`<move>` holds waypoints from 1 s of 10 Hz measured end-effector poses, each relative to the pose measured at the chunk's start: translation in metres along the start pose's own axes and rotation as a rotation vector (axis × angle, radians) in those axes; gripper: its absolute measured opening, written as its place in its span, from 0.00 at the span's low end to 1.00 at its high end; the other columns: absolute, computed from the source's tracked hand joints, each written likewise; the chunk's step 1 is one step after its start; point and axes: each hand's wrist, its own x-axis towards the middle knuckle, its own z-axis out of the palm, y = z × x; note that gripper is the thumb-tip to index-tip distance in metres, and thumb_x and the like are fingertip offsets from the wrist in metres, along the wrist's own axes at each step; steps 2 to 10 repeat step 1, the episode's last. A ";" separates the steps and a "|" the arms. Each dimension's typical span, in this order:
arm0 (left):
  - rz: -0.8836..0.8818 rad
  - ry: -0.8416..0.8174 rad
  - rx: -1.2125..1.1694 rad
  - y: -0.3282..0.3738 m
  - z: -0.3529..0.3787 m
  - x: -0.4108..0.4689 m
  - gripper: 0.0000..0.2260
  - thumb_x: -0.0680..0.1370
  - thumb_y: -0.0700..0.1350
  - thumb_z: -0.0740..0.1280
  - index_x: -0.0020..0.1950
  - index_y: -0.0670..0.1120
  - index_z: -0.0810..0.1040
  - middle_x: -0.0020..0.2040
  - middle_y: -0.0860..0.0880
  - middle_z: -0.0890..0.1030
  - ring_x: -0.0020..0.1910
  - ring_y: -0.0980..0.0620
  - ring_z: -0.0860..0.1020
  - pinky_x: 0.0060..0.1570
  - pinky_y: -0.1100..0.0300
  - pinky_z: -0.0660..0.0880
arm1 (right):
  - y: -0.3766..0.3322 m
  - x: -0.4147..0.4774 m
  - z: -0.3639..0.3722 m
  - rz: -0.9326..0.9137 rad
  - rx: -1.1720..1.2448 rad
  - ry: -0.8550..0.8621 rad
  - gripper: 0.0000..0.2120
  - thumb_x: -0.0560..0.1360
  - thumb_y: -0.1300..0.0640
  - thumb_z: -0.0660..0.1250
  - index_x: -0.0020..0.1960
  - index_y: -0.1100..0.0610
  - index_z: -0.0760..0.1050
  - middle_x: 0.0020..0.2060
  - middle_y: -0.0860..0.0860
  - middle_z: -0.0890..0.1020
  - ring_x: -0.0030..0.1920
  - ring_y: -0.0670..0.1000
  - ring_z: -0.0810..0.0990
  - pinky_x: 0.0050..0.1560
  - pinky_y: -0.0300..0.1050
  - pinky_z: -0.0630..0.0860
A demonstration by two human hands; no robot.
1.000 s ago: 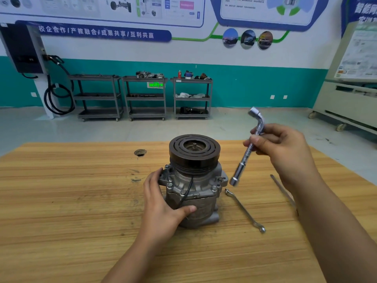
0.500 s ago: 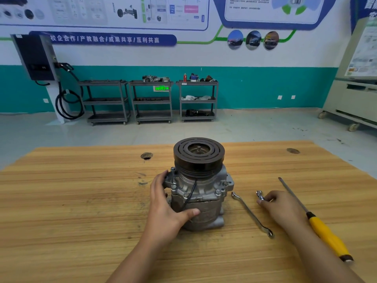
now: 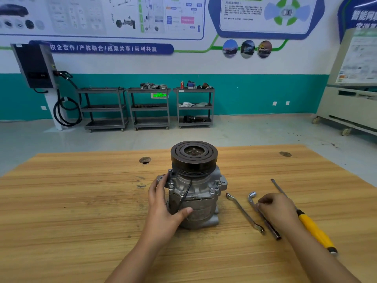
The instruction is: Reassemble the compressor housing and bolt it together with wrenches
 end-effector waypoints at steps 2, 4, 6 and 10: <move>-0.006 -0.028 -0.080 -0.002 -0.011 -0.025 0.46 0.66 0.46 0.78 0.73 0.67 0.53 0.73 0.68 0.47 0.72 0.61 0.58 0.70 0.54 0.64 | -0.013 -0.033 -0.042 -0.181 0.352 0.080 0.07 0.75 0.64 0.66 0.45 0.56 0.82 0.39 0.50 0.84 0.40 0.50 0.81 0.40 0.41 0.73; -0.006 -0.028 -0.080 -0.002 -0.011 -0.025 0.46 0.66 0.46 0.78 0.73 0.67 0.53 0.73 0.68 0.47 0.72 0.61 0.58 0.70 0.54 0.64 | -0.013 -0.033 -0.042 -0.181 0.352 0.080 0.07 0.75 0.64 0.66 0.45 0.56 0.82 0.39 0.50 0.84 0.40 0.50 0.81 0.40 0.41 0.73; -0.006 -0.028 -0.080 -0.002 -0.011 -0.025 0.46 0.66 0.46 0.78 0.73 0.67 0.53 0.73 0.68 0.47 0.72 0.61 0.58 0.70 0.54 0.64 | -0.013 -0.033 -0.042 -0.181 0.352 0.080 0.07 0.75 0.64 0.66 0.45 0.56 0.82 0.39 0.50 0.84 0.40 0.50 0.81 0.40 0.41 0.73; -0.006 -0.028 -0.080 -0.002 -0.011 -0.025 0.46 0.66 0.46 0.78 0.73 0.67 0.53 0.73 0.68 0.47 0.72 0.61 0.58 0.70 0.54 0.64 | -0.013 -0.033 -0.042 -0.181 0.352 0.080 0.07 0.75 0.64 0.66 0.45 0.56 0.82 0.39 0.50 0.84 0.40 0.50 0.81 0.40 0.41 0.73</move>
